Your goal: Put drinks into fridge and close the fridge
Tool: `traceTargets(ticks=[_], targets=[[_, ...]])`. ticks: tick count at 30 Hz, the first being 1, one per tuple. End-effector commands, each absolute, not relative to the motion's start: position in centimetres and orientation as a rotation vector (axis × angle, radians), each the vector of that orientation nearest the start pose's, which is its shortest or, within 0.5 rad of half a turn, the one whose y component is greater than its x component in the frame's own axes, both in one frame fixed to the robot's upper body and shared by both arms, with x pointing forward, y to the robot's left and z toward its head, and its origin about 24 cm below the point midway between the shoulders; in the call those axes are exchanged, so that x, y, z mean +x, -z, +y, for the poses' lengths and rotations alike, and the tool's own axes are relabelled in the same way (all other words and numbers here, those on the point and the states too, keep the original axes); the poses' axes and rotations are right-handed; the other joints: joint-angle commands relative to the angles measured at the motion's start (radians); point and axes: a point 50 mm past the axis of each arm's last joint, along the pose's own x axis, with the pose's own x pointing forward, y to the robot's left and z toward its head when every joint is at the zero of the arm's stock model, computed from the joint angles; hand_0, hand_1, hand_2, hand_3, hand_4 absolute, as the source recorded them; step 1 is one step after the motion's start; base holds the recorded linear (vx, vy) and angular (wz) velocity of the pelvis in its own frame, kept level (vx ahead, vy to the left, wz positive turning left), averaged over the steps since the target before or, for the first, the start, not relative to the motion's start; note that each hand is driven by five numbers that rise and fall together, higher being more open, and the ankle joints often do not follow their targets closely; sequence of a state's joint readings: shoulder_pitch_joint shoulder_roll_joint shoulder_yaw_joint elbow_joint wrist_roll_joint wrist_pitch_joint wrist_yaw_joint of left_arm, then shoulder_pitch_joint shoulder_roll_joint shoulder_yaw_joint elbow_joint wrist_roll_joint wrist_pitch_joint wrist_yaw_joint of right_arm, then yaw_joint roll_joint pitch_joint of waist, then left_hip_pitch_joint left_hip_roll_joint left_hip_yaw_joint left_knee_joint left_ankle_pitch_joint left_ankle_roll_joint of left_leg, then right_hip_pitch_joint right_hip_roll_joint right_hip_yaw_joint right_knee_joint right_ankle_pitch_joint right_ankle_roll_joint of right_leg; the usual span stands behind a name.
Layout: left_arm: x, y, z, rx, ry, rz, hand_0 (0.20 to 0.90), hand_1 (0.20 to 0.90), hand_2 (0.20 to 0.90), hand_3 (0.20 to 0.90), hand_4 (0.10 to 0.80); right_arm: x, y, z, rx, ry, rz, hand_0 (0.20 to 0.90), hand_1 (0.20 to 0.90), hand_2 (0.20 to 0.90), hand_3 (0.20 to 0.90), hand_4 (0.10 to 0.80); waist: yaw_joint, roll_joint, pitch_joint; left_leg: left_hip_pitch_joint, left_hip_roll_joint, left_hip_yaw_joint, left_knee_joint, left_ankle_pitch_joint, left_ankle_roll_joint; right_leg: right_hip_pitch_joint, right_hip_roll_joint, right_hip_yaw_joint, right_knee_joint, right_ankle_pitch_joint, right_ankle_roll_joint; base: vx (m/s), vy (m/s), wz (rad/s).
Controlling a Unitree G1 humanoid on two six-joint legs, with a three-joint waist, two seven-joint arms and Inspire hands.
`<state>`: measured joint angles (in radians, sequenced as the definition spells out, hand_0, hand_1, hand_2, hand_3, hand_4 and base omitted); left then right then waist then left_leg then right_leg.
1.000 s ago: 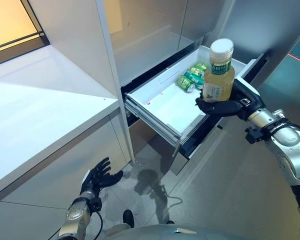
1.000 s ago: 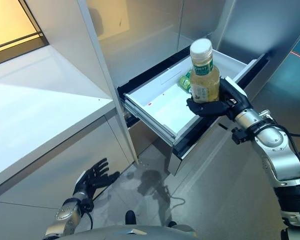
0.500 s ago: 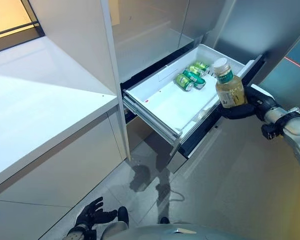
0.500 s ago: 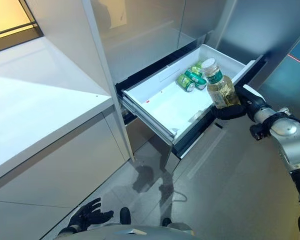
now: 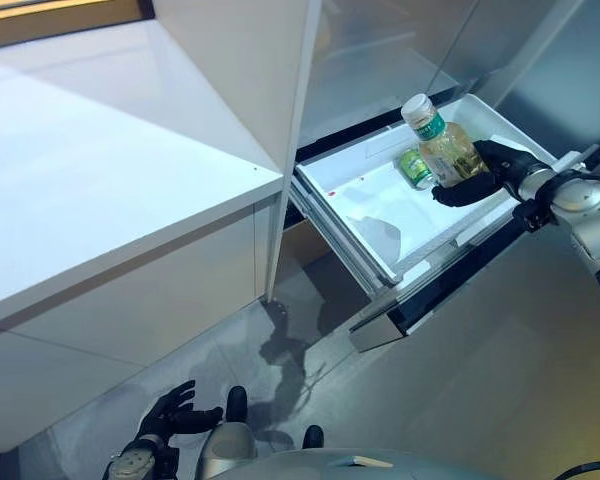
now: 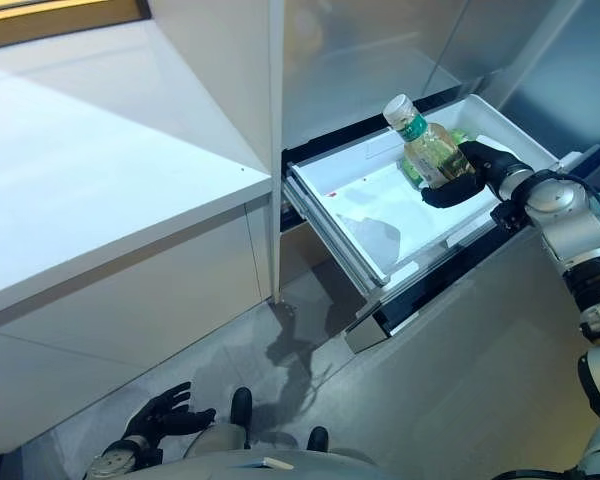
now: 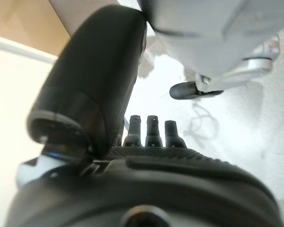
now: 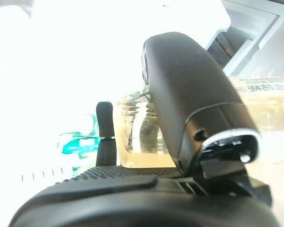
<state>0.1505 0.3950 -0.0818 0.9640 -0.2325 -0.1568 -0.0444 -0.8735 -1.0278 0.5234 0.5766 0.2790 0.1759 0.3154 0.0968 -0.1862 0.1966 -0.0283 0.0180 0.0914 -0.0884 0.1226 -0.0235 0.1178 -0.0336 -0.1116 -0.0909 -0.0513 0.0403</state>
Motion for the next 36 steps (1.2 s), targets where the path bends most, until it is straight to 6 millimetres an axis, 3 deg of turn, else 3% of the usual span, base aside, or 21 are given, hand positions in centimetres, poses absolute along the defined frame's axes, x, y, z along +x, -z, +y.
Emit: traceTargets(ticks=[1, 14, 24, 36], targets=[[9.9, 11.8, 29.8, 0.288, -0.161, 0.905, 0.900, 0.900, 0.900, 0.900, 0.800, 36.3, -30.9, -29.0, -0.903, 0.018, -0.098, 0.300, 0.300, 0.300, 0.200, 0.100, 0.047, 0.015, -0.017, 0.029, -0.010, -0.051, 0.001, -0.140, 0.015, -0.111, 0.047, -0.016, 0.004, 0.101, 0.041, -0.049, -0.018, 0.17], [12.8, 11.0, 29.3, 0.273, -0.154, 0.811, 0.900, 0.900, 0.900, 0.900, 0.800, 37.8, -24.6, -32.2, -0.900, 0.035, 0.390, 0.300, 0.300, 0.300, 0.200, 0.100, 0.093, 0.058, 0.087, -0.063, -0.024, -0.078, 0.007, -0.108, 0.011, -0.184, 0.030, -0.054, 0.010, 0.119, 0.030, -0.077, 0.006, 0.10], [15.8, 9.9, 28.1, 0.276, -0.133, 0.765, 0.900, 0.900, 0.900, 0.900, 0.800, 37.6, -22.8, -33.2, -0.841, 0.041, 0.565, 0.300, 0.300, 0.300, 0.200, 0.100, 0.121, 0.074, 0.135, -0.110, -0.037, -0.105, 0.013, -0.093, 0.008, -0.219, 0.024, -0.079, 0.017, 0.124, 0.028, -0.031, -0.012, 0.04], [16.6, 9.3, 27.9, 0.249, -0.127, 0.744, 0.900, 0.900, 0.900, 0.900, 0.800, 37.6, -22.0, -33.6, -0.827, 0.106, 0.606, 0.300, 0.300, 0.300, 0.200, 0.100, 0.147, 0.110, 0.168, -0.151, -0.050, -0.124, 0.019, -0.079, 0.007, -0.253, 0.018, -0.099, 0.030, 0.117, 0.019, -0.004, 0.003, 0.03]])
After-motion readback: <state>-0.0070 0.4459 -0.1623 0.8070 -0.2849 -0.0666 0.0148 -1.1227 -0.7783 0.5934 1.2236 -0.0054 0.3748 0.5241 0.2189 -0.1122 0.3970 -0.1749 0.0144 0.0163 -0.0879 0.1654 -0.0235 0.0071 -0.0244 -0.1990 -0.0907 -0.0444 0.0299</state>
